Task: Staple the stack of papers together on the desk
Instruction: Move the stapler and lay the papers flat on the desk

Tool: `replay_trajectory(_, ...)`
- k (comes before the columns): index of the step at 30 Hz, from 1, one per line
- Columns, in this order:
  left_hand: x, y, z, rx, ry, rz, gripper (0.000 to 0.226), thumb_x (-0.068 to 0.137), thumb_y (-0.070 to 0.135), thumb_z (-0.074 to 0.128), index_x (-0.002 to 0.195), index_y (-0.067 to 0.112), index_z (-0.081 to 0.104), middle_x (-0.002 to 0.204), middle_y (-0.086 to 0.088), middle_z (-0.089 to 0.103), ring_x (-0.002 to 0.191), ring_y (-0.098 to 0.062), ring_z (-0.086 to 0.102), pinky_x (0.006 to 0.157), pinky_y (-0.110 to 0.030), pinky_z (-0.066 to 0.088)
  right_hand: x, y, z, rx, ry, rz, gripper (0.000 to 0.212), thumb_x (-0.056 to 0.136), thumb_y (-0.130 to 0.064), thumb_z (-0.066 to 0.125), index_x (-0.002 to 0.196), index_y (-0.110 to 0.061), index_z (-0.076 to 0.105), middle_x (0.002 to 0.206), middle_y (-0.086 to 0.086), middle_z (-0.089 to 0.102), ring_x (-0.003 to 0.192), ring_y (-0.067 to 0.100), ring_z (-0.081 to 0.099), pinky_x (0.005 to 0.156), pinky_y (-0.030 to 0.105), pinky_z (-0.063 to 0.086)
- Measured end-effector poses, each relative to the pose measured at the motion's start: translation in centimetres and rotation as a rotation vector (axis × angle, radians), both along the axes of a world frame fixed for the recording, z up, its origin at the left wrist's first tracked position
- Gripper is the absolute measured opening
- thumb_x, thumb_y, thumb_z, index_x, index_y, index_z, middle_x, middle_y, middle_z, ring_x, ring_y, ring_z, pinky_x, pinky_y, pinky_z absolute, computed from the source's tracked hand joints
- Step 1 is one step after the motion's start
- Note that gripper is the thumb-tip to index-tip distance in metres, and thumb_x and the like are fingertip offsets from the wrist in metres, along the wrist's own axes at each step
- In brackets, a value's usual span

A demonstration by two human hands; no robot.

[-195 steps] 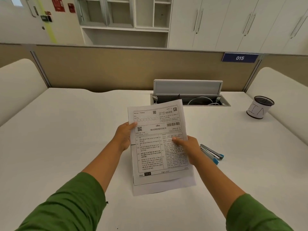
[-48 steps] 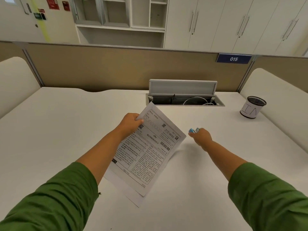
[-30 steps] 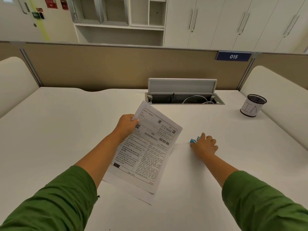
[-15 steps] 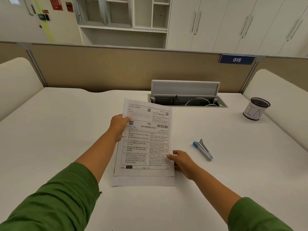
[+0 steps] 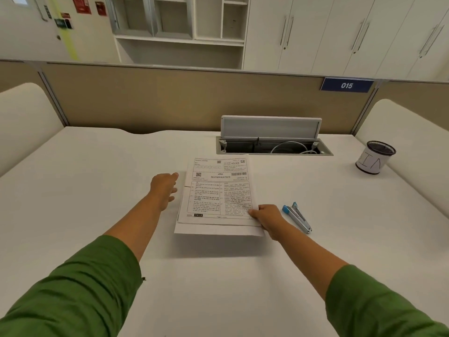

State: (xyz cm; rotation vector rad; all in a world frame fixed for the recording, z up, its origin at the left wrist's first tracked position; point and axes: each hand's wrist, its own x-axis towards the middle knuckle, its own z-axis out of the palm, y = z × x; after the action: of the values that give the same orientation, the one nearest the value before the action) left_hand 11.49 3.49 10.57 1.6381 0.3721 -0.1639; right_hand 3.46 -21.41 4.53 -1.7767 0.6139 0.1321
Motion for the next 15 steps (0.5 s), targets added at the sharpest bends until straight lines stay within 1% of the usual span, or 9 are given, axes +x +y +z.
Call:
replay_trajectory(2,-0.2,0.4,-0.5,0.012,0.019,0.01,0.03,0.092,0.022,0.05,0.118,0.007,0.052,0.107,-0.009,0.054,0.096,-0.024,0.054,0.083,-0.038,0.043,1.2,0.3,0.0,-0.059,0.027,-0.007,0.025,0.086,-0.014,0.062,0.102,0.005,0.062,0.109,0.018,0.064,0.094,0.032,0.061,0.082,0.035,0.051)
replay_trajectory(3,-0.2,0.6,-0.6,0.017,0.028,0.01,0.032,0.092,0.021,0.049,0.121,0.006,0.051,0.108,-0.01,0.055,0.096,-0.024,0.054,0.084,-0.038,0.044,1.7,0.4,0.1,-0.099,0.049,0.001,0.024,0.086,-0.016,0.062,0.098,0.005,0.062,0.103,0.018,0.063,0.092,0.031,0.061,0.08,0.034,0.051)
replay_trajectory(4,-0.3,0.8,-0.8,0.023,0.033,0.011,0.034,0.093,0.02,0.049,0.122,0.005,0.051,0.108,-0.01,0.056,0.097,-0.024,0.054,0.085,-0.039,0.044,2.3,0.5,0.1,-0.138,0.076,0.018,0.021,0.086,-0.018,0.062,0.088,0.003,0.06,0.094,0.017,0.062,0.086,0.029,0.06,0.076,0.033,0.05)
replay_trajectory(5,-0.3,0.9,-0.9,0.027,0.035,0.011,0.034,0.093,0.02,0.049,0.123,0.004,0.05,0.11,-0.01,0.056,0.097,-0.024,0.054,0.084,-0.038,0.044,2.8,0.7,0.2,-0.168,0.099,0.026,0.021,0.087,-0.019,0.061,0.076,-0.002,0.054,0.083,0.013,0.058,0.077,0.023,0.057,0.07,0.029,0.048)
replay_trajectory(6,-0.4,1.0,-1.0,0.032,0.035,0.009,0.035,0.093,0.019,0.049,0.124,0.004,0.05,0.111,-0.011,0.057,0.097,-0.024,0.054,0.084,-0.038,0.043,3.3,0.8,0.2,-0.182,0.115,0.023,0.027,0.086,-0.019,0.062,0.068,-0.006,0.046,0.076,0.009,0.053,0.07,0.019,0.053,0.066,0.026,0.045)
replay_trajectory(7,-0.4,1.1,-1.1,0.037,0.033,0.008,0.035,0.093,0.019,0.049,0.124,0.004,0.05,0.113,-0.012,0.057,0.098,-0.024,0.053,0.083,-0.038,0.043,3.8,0.9,0.2,-0.18,0.125,0.007,0.031,0.086,-0.018,0.063,0.066,-0.009,0.042,0.074,0.007,0.049,0.07,0.017,0.05,0.067,0.026,0.044)
replay_trajectory(10,-0.3,1.5,-1.4,0.038,0.028,0.008,0.035,0.093,0.018,0.05,0.124,0.004,0.051,0.114,-0.012,0.058,0.097,-0.024,0.053,0.08,-0.036,0.042,5.1,0.9,0.1,-0.168,0.145,-0.037,0.032,0.085,-0.015,0.064,0.066,-0.01,0.039,0.08,0.009,0.05,0.085,0.023,0.051,0.078,0.03,0.046)
replay_trajectory(15,-0.1,1.8,-1.9,0.044,0.037,0.006,0.029,0.093,0.018,0.049,0.119,0.006,0.053,0.121,-0.014,0.059,0.097,-0.024,0.052,0.081,-0.037,0.041,6.5,1.0,0.4,-0.274,0.183,0.041,0.031,0.087,-0.017,0.059,0.063,-0.014,0.04,0.078,0.004,0.05,0.087,0.021,0.05,0.087,0.032,0.047)
